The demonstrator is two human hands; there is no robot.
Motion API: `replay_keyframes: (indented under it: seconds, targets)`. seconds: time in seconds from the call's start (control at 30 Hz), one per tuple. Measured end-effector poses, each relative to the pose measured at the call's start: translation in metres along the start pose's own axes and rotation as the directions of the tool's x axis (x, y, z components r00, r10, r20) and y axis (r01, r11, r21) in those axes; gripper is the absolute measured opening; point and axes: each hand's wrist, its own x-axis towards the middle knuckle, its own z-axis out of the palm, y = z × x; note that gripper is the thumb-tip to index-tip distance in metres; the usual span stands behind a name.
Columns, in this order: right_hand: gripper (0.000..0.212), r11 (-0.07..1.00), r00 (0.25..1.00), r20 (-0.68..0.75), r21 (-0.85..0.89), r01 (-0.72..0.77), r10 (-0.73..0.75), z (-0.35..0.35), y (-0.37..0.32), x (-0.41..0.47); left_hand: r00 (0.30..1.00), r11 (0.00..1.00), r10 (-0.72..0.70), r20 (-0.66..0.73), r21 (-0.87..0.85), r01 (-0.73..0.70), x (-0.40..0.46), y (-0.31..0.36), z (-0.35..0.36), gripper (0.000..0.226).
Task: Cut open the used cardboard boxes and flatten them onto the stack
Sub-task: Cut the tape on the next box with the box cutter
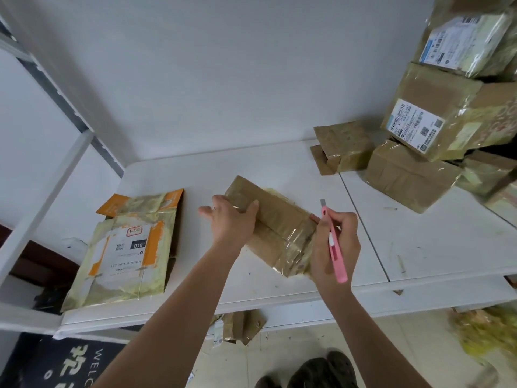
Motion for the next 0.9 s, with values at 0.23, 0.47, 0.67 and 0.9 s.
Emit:
replay_keyframes:
  seconds: [0.23,0.47,0.67,0.9]
  targets:
    - [0.004,0.989,0.995,0.006,0.102,-0.104,0.104,-0.011,-0.006,0.003,0.983,0.983,-0.16,0.091,0.102,0.151,-0.009,0.021,0.034,0.135]
    - [0.008,0.938,0.968,-0.022,0.255,-0.235,0.248,-0.035,-0.003,0.02,0.953,0.876,0.184,0.239,0.401,-0.269,-0.005,0.047,0.021,0.108]
    - [0.014,0.907,0.952,-0.007,0.307,-0.289,0.306,-0.047,0.011,0.035,0.669,0.622,0.425,0.61,0.34,-0.705,0.017,0.029,-0.018,0.096]
    - [0.015,0.845,0.92,0.267,0.38,-0.375,0.288,-0.032,0.018,0.057,0.687,0.644,0.552,0.472,0.281,-0.711,0.013,-0.008,0.013,0.063]
